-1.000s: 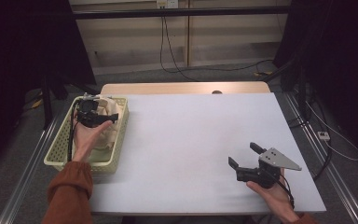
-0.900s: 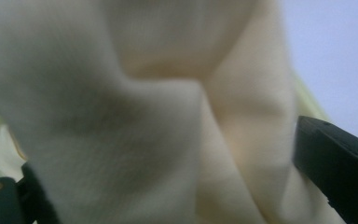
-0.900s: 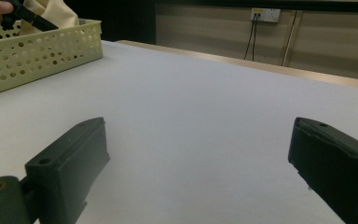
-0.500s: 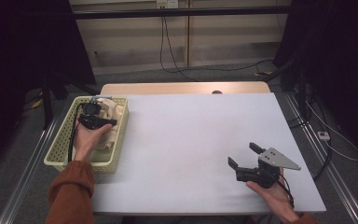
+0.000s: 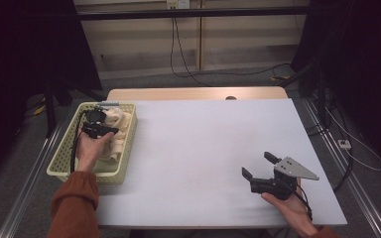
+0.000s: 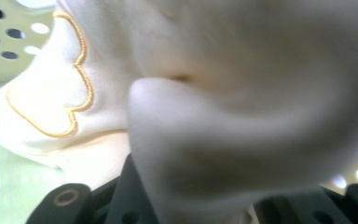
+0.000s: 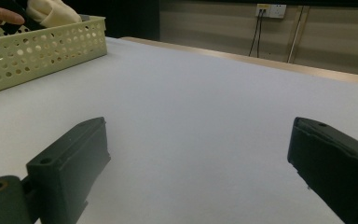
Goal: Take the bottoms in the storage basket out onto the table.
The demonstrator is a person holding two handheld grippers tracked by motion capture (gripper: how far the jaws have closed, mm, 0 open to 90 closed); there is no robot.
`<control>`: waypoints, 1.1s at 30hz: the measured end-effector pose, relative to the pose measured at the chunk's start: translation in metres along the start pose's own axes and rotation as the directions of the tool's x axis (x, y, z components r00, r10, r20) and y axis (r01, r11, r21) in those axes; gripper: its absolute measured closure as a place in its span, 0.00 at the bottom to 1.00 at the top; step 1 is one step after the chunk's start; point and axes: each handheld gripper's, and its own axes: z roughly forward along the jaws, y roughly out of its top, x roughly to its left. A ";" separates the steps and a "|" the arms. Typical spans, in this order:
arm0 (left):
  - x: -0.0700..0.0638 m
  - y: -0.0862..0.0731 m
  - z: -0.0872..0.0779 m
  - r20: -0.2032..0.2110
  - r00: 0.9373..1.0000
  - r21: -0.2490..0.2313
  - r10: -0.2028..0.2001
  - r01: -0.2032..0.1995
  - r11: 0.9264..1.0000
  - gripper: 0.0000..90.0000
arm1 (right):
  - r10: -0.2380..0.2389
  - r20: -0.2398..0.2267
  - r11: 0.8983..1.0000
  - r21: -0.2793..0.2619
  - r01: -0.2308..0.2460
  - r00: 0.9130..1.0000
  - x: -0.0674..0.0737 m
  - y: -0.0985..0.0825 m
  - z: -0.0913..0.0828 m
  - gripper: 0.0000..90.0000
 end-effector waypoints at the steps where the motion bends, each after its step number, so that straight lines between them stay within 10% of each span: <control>1: 0.000 0.000 -0.003 0.001 1.000 -0.016 -0.007 0.007 1.000 0.80 | -0.001 0.000 1.000 -0.001 0.001 1.000 0.000 0.000 0.000 0.06; 11: -0.001 -0.006 -0.023 0.007 0.999 -0.151 -0.034 0.035 0.988 0.80 | 0.011 -0.001 1.000 -0.001 -0.011 1.000 0.001 0.000 0.000 0.06; 33: 0.002 -0.013 -0.053 0.019 0.998 -0.380 -0.066 0.068 0.922 0.80 | 0.010 -0.017 1.000 -0.005 -0.011 1.000 0.000 0.001 0.001 0.05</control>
